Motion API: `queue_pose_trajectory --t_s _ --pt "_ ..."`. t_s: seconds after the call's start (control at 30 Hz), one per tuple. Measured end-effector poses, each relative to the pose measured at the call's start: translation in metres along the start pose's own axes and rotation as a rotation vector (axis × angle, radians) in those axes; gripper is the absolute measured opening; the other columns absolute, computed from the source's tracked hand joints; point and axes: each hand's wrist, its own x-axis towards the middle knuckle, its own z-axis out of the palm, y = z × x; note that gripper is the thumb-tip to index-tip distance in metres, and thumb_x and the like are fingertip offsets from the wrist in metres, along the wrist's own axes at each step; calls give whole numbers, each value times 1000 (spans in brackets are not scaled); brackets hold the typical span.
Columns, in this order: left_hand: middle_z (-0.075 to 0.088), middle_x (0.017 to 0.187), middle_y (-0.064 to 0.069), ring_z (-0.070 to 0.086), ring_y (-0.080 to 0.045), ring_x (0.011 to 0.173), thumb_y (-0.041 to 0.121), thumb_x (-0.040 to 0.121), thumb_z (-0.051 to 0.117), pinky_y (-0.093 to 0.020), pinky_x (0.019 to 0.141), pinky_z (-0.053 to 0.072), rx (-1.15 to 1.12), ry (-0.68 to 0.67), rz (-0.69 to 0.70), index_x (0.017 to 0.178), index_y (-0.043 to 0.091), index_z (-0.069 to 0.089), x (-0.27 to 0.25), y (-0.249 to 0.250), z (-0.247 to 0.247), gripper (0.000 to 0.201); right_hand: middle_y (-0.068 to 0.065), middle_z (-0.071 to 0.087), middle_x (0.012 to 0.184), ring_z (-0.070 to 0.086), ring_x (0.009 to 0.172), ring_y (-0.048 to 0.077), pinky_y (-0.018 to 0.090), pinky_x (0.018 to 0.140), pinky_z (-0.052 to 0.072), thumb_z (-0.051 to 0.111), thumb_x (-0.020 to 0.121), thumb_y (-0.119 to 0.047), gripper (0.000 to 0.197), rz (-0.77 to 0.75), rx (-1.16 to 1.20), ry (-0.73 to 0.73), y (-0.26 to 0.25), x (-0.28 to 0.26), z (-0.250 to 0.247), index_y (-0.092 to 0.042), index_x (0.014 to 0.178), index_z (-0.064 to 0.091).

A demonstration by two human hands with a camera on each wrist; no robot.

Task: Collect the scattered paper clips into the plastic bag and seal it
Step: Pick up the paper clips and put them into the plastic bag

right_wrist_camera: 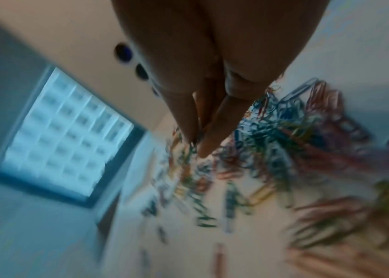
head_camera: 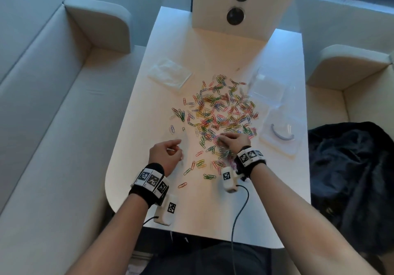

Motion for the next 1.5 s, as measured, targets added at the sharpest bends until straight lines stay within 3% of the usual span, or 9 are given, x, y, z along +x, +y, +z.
queue_pose_trajectory --t_s 0.1,0.27,0.43,0.57,0.77,0.97,1.07,1.3,1.5 --pt "73 86 0 72 -11 71 8 83 68 -30 88 58 27 -23 7 117 15 70 -1 4 12 35 19 71 94 71 85 25 30 81 59 66 85 2 15 126 536 -233 -17 -25 4 4 100 67" --pt "73 83 3 73 -12 73 11 81 69 -34 87 59 46 -60 25 115 17 72 -4 10 32 34 13 72 90 72 84 21 27 79 59 61 88 4 21 58 497 -506 -21 -62 29 10 108 62" --pt "73 89 -4 71 -16 80 6 84 67 -10 73 50 63 -49 28 117 11 70 -9 9 40 34 13 72 85 71 84 26 31 78 59 68 85 -3 12 -132 -1 -232 -5 -63 43 2 96 71" --pt "72 88 -3 71 -17 81 7 85 67 -19 81 53 64 -59 51 117 12 70 -13 10 44 32 4 70 113 65 103 15 25 89 51 57 88 -3 30 -241 -591 -294 -7 -64 43 -11 114 71" --pt "75 87 -1 72 -14 78 9 83 69 -22 85 55 44 -31 47 116 16 71 -9 7 39 34 0 72 97 69 80 11 35 80 60 65 86 -6 24 -413 -424 -60 -13 -69 19 -15 107 72" --pt "74 91 1 71 -13 81 8 81 71 -26 92 55 7 -5 -9 118 16 70 -3 0 25 38 12 31 138 60 105 33 46 90 55 93 54 -37 114 188 -676 91 48 -47 -56 -25 146 26" --pt "74 91 1 72 -14 78 7 81 71 -30 92 56 -25 -2 -37 118 16 69 -2 -2 24 39 12 25 136 58 110 36 47 95 52 95 44 -39 126 162 -666 109 77 -44 -45 -27 146 22" --pt "73 89 1 71 -16 78 6 80 70 -30 92 56 -5 -2 -41 117 16 71 -5 -5 22 38 6 36 121 54 103 25 37 99 48 85 68 -36 82 -159 -684 171 63 -25 -3 -23 138 45" --pt "73 90 1 71 -16 81 6 82 70 -29 92 56 2 -5 -33 118 17 70 -6 -6 21 37 8 66 102 63 89 24 35 87 54 73 81 -15 20 -347 -638 213 50 -12 -8 -10 100 74"
